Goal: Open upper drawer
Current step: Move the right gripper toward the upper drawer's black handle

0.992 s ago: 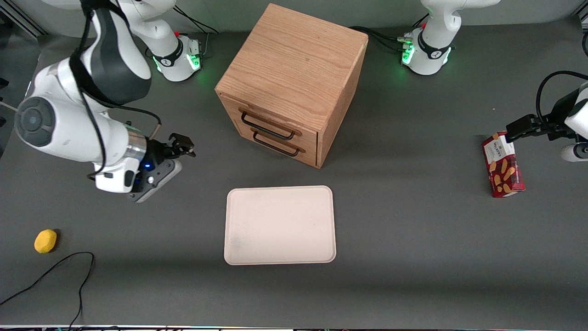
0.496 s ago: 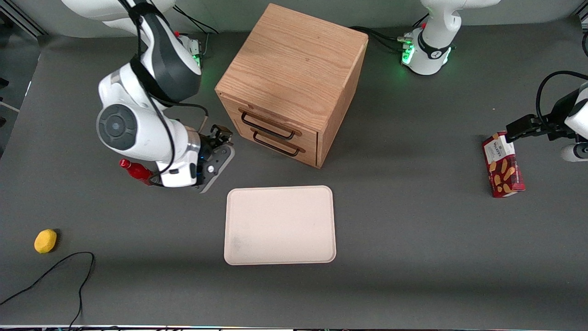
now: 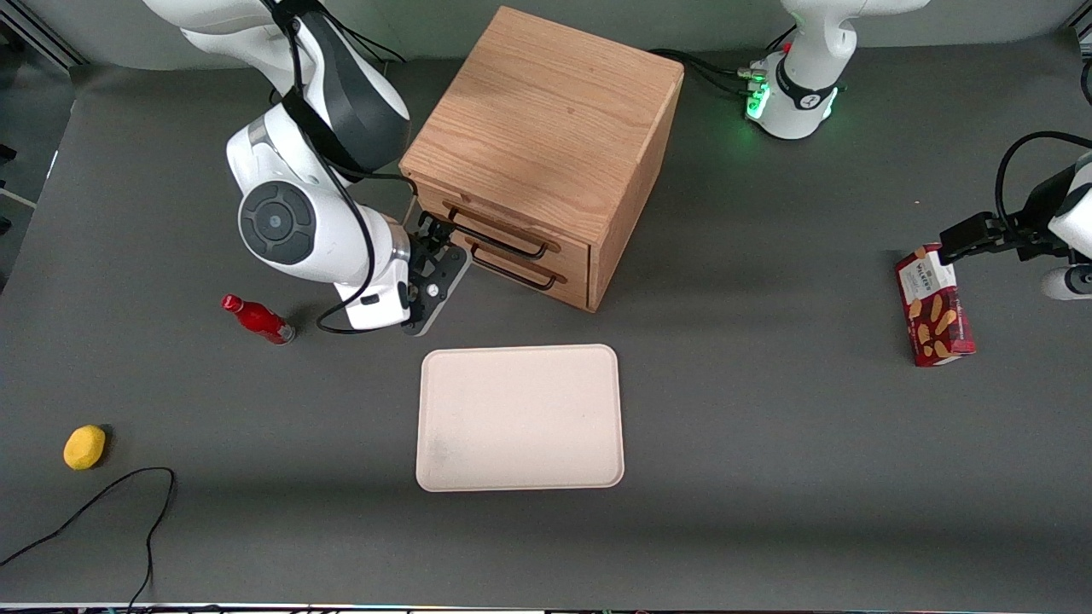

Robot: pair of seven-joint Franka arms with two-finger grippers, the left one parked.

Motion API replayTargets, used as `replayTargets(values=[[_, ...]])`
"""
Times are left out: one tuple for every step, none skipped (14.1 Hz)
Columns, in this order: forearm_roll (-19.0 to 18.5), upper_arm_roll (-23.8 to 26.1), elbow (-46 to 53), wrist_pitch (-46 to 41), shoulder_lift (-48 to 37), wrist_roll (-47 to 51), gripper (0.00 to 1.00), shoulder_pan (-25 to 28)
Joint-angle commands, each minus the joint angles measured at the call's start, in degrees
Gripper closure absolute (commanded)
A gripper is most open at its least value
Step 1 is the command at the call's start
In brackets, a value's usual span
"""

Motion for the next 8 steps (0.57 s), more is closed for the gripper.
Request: replayTargets(values=[[1.07, -0.52, 0.62, -1.54, 0.88, -0.41, 0.0, 1.32], [1.16, -0.52, 0.54, -1.63, 0.97, -0.24, 0.0, 1.41], [1.42, -0.43, 0.45, -1.89, 1.23, 0.46, 0.0, 2.02], [1.68, -0.43, 0.27, -1.98, 1.32, 0.64, 0.0, 2.55], [2.03, -0.43, -0.34, -1.98, 1.32, 0.64, 0.0, 2.55], [3.43, -0.43, -0.52, -1.98, 1.32, 0.64, 0.0, 2.64], [4.31, -0.43, -0.52, -1.98, 1.67, 0.73, 0.0, 2.64], [5.28, -0.43, -0.52, -1.98, 2.2, 0.99, 0.0, 2.73]])
